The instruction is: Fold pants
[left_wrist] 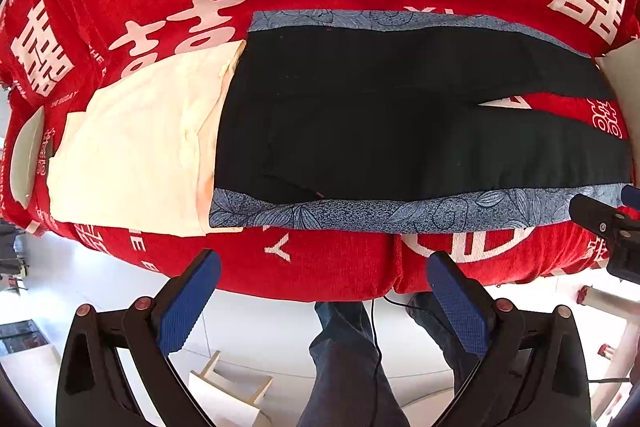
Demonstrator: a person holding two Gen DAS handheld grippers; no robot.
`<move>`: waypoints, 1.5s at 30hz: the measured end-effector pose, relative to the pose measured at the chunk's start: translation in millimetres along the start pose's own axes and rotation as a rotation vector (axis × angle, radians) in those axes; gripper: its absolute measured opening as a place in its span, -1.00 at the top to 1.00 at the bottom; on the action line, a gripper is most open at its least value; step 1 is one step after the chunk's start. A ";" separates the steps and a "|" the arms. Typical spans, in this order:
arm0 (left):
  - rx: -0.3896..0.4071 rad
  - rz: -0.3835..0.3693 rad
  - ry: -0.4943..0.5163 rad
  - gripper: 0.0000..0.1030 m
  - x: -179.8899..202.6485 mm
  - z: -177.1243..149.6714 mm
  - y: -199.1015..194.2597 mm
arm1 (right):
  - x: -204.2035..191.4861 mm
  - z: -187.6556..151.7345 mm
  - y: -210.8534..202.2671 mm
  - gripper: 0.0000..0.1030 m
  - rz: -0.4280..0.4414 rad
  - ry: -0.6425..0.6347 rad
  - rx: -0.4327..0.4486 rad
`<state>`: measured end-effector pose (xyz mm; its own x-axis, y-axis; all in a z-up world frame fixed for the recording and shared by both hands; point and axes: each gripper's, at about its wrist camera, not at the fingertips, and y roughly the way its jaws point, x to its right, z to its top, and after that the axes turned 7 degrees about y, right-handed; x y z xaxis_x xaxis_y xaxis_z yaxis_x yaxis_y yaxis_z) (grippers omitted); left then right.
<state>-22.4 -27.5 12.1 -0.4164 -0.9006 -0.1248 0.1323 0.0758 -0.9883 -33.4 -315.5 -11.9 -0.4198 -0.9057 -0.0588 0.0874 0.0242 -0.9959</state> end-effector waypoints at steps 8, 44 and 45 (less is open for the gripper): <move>-0.003 0.011 -0.043 -1.00 9.0 -3.2 -4.4 | 2.8 3.0 -2.3 -1.00 -0.002 -0.054 0.003; -0.020 -0.450 -0.478 -0.52 -76.8 -56.2 143.5 | 45.7 -50.9 151.9 -0.46 0.831 0.460 -0.220; -0.019 -0.461 -0.486 -0.52 -78.1 -56.6 150.3 | 41.8 -54.1 161.4 -0.44 0.850 0.468 -0.229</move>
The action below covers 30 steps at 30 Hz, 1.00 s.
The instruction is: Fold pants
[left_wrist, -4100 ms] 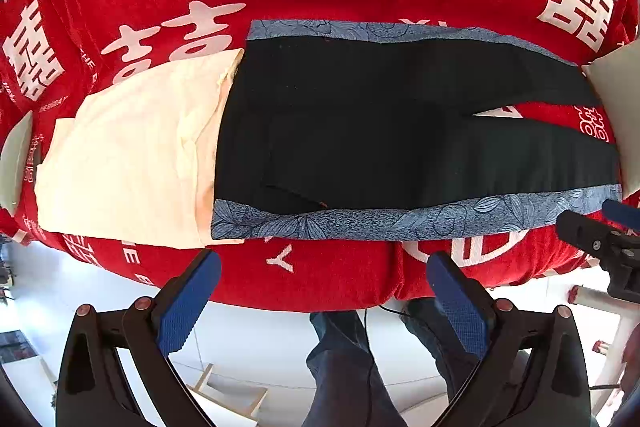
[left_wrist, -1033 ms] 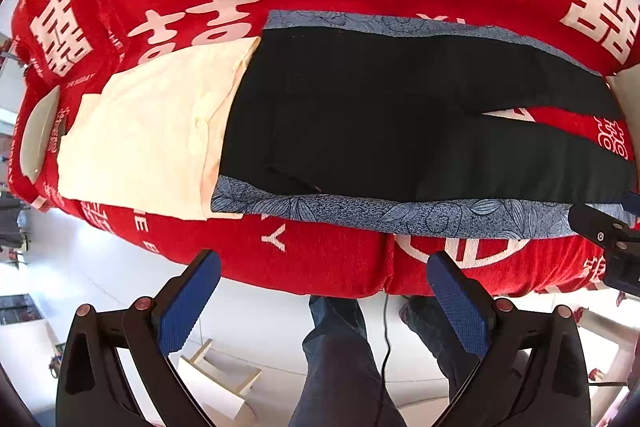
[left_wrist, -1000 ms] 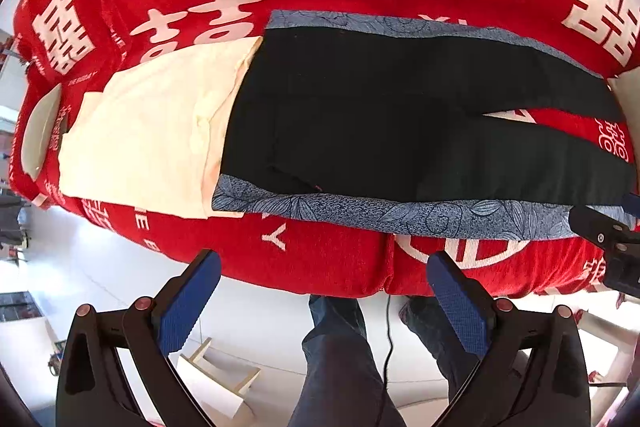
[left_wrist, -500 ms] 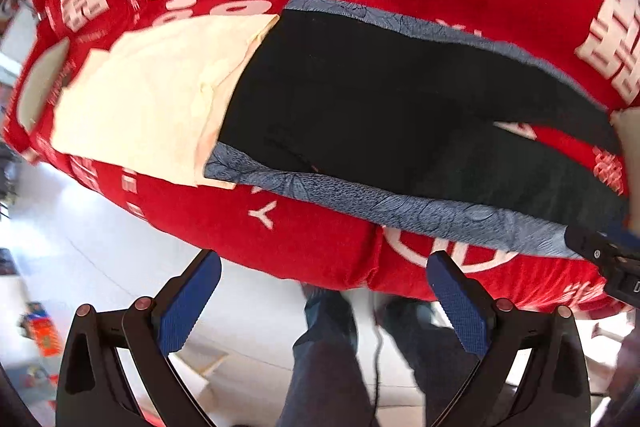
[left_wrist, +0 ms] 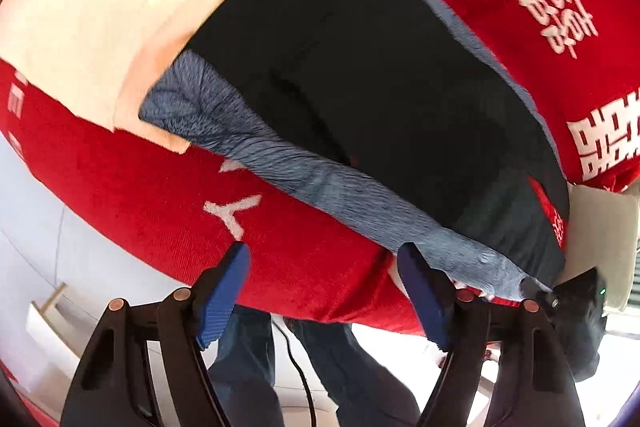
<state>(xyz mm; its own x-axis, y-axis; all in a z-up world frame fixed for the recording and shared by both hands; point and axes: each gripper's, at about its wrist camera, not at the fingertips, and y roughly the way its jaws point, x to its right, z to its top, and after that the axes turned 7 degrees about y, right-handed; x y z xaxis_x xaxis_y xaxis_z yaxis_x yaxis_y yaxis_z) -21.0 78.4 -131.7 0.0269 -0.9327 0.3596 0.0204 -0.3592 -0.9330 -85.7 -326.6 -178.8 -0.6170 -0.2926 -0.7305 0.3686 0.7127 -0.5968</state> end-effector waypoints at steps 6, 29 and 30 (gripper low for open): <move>0.028 -0.117 -0.041 -0.53 -13.6 12.9 22.1 | 28.1 3.1 34.9 -0.44 0.124 0.021 0.011; 0.074 -0.233 -0.211 -0.53 -30.6 40.4 17.7 | 15.4 12.8 12.3 0.79 0.529 0.076 0.096; 0.068 -0.229 -0.220 -0.53 -29.1 40.9 19.6 | 11.8 13.8 12.6 0.79 0.522 0.069 0.091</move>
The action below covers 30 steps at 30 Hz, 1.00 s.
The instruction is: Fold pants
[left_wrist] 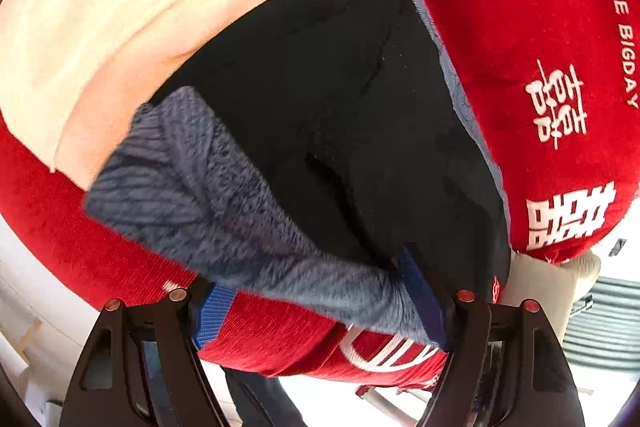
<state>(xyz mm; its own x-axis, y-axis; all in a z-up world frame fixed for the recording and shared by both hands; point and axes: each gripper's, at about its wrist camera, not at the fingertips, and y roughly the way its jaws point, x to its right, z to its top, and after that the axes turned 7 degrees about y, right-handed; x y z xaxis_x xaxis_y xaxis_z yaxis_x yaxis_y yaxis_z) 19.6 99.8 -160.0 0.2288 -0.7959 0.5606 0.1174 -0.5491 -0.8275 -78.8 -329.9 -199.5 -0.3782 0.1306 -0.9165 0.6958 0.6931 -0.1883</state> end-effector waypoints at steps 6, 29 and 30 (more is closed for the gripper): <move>0.015 -0.002 -0.014 0.52 0.6 0.9 7.3 | -2.8 5.7 8.9 0.71 -0.067 -0.007 -0.016; 0.065 -0.048 0.176 0.69 48.1 24.4 -31.3 | -74.8 23.2 -51.9 0.85 -0.265 -0.188 0.135; 0.071 -0.052 0.180 0.69 55.2 29.7 -33.9 | -85.0 27.9 -50.8 0.85 -0.268 -0.206 0.131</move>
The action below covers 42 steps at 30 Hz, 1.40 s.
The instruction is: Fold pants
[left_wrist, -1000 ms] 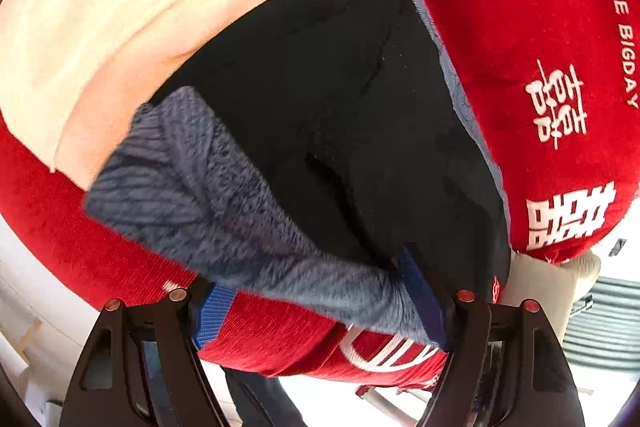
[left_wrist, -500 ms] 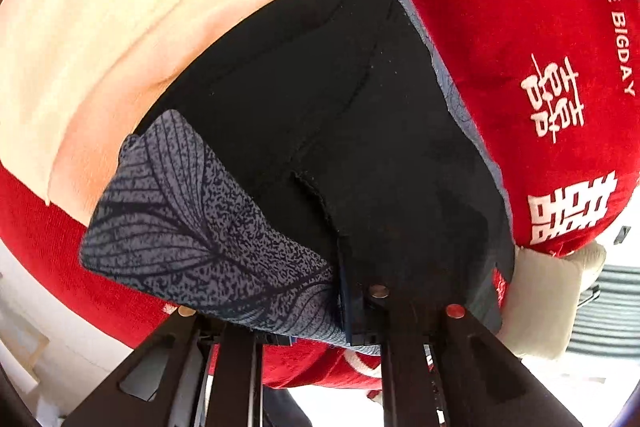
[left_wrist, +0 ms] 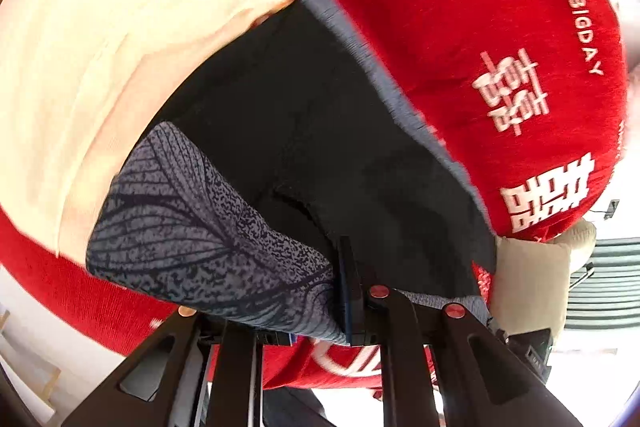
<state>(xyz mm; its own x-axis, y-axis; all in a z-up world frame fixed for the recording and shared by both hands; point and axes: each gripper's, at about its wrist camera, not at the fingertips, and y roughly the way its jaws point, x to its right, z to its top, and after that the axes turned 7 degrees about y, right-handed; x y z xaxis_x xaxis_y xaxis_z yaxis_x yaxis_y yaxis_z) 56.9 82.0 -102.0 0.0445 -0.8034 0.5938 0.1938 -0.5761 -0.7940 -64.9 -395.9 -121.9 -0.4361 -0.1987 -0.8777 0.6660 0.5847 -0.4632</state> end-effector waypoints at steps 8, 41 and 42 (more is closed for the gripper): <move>0.057 0.011 0.065 0.69 59.6 94.8 20.5 | -62.9 108.2 17.5 0.85 -0.095 -0.136 -0.045; -0.001 0.272 0.081 0.69 54.3 198.9 134.8 | -31.5 -11.1 148.0 0.87 -1.174 -1.424 -0.164; -0.002 0.274 0.089 0.69 55.7 198.9 133.7 | -38.3 0.2 142.4 0.87 -1.141 -1.373 -0.161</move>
<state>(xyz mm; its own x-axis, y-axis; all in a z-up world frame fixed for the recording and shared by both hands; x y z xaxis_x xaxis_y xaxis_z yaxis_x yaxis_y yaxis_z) 280.2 -9.8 -149.2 0.0088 -0.9393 0.3431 0.1847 -0.3357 -0.9237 46.7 -305.2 -154.3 0.2285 -0.9149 0.3327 0.3300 -0.2488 -0.9106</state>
